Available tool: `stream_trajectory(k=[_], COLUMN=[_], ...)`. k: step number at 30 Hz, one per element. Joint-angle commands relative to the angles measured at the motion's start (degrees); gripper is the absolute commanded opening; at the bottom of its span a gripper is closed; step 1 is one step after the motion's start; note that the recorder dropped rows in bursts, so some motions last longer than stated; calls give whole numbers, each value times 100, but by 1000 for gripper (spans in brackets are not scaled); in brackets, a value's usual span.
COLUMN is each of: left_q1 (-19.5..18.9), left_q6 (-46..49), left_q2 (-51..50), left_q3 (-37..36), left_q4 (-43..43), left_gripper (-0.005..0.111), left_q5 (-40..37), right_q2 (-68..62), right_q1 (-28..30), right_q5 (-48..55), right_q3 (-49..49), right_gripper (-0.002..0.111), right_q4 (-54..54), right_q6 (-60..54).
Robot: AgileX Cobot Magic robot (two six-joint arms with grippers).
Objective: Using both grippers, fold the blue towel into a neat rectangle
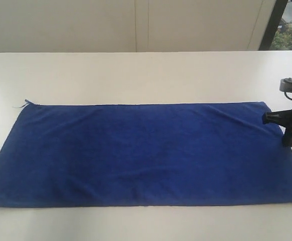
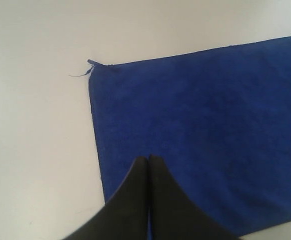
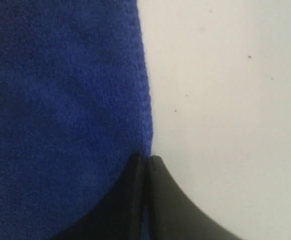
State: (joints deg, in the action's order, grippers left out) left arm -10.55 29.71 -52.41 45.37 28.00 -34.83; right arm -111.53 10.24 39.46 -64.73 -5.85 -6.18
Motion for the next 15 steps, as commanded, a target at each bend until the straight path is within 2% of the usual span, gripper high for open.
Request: stream_trajectory(k=[1,15], left_q1=[-16,-16], left_q6=[21,21], left_q2=[39,39], left_q3=[-23,-23], left_q4=[48,48], left_gripper=[0,0], left_q5=[-73,-73], right_q2=[-53,-53], right_q1=[179,244], right_q5=[192,251], right_q3=[-71,-110], right_gripper=[0,0], right_q4=[368,642], right_q6=[132,390])
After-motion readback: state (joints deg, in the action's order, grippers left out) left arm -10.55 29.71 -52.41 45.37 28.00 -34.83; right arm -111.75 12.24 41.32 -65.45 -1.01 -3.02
